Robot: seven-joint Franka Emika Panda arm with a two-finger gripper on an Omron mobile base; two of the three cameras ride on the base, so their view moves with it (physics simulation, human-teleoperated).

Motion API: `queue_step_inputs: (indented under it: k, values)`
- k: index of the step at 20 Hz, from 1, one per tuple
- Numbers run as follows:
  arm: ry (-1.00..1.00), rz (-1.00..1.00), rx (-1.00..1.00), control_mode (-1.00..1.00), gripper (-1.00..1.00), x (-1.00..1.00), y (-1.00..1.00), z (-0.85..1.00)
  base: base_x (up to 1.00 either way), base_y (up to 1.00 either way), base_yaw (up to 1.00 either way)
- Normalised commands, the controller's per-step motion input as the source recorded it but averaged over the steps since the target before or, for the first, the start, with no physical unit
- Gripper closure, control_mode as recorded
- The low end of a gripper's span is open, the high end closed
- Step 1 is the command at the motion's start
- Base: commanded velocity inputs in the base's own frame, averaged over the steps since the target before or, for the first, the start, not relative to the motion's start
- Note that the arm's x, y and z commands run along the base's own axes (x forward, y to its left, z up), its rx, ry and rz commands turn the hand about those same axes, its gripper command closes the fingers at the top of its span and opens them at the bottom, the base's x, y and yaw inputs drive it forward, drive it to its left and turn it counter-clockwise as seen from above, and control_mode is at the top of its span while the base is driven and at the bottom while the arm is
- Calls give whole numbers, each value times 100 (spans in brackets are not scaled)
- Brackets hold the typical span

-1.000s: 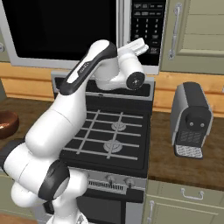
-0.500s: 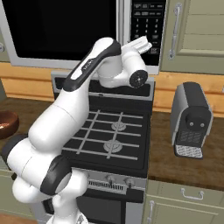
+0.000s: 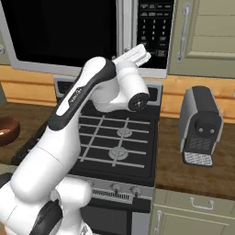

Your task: Open the microwave, place the bowl with waffle inside the microwave, then close the microwave door and turn it on.

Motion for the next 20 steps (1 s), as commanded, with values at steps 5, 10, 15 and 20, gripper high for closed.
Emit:
queue_step_inputs:
  k: [5,10,15,20]
  values:
    - [-16,22,-19,-100,100,-100,1,-17,0,0,0]
    - [-8,29,-35,-100,-100,-100,-6,-32,0,0,0]
    - [-14,37,-27,-100,-100,-100,-82,-8,0,0,0]
    - [-10,25,-28,-100,-100,19,-68,-22,0,0,0]
